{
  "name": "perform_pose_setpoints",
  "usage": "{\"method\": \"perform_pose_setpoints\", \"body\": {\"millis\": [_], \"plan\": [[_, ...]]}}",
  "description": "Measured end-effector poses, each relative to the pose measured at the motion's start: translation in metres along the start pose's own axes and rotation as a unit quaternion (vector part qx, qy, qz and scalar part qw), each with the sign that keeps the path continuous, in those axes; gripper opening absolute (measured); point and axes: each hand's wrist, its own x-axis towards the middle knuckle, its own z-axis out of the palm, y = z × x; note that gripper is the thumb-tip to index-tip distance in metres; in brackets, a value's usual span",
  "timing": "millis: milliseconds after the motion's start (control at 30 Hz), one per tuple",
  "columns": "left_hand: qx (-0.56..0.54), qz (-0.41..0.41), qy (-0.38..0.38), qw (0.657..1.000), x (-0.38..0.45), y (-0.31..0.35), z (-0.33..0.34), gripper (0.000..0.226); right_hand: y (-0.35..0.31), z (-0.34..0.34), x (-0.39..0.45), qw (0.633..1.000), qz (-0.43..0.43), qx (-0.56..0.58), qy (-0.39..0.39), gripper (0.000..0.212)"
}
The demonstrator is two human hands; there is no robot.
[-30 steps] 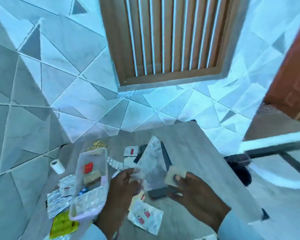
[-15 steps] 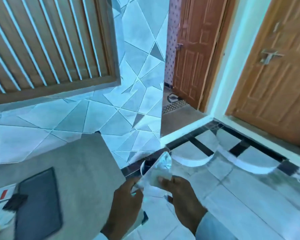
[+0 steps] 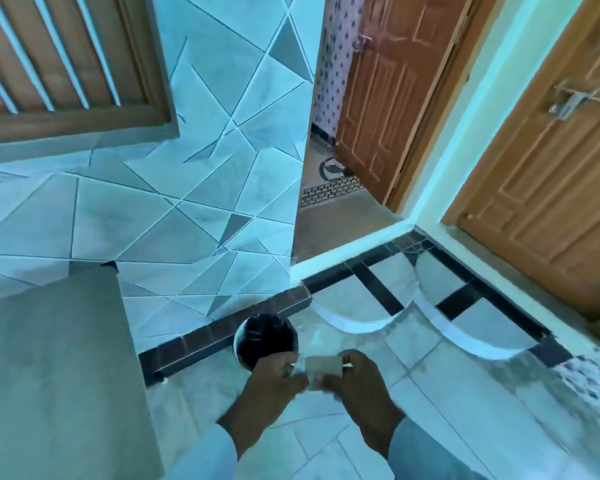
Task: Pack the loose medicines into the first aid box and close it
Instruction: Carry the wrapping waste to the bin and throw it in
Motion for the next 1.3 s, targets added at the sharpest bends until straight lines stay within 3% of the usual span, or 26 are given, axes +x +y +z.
{"method": "perform_pose_setpoints", "body": {"millis": [133,300,433,533,733,867,933,1133,1300], "plan": [[-0.035,-0.047,0.048,0.997,0.053,0.011,-0.001,0.026,-0.014,0.002,0.067,0.998,0.036,0.030,-0.034,0.057],[-0.051,-0.124,0.102,0.986,0.133,-0.016,-0.007,0.010,0.004,0.014,0.182,0.993,0.106,-0.033,-0.044,0.016],[-0.063,-0.220,0.177,0.957,0.208,-0.062,-0.018,0.006,0.031,0.027,0.298,0.981,0.191,-0.012,-0.033,0.016],[-0.118,-0.288,0.217,0.925,0.251,-0.090,-0.027,0.016,0.054,0.040,0.366,0.968,0.244,-0.052,-0.039,0.021],[-0.160,-0.326,0.254,0.897,0.345,-0.164,-0.027,0.009,0.112,0.084,0.479,0.954,0.196,-0.220,-0.054,0.022],[-0.192,-0.344,0.239,0.888,0.402,-0.237,-0.004,0.011,0.177,0.115,0.536,0.933,0.191,-0.292,-0.085,0.013],[-0.193,-0.376,0.225,0.878,0.424,-0.270,0.003,0.013,0.208,0.130,0.557,0.925,0.158,-0.329,-0.102,0.019],[-0.145,-0.417,0.197,0.875,0.463,-0.349,0.007,0.018,0.282,0.172,0.592,0.880,0.047,-0.440,-0.172,0.019],[-0.090,-0.425,0.182,0.882,0.471,-0.373,0.007,0.012,0.313,0.190,0.601,0.803,0.085,-0.532,-0.255,0.040]]}}
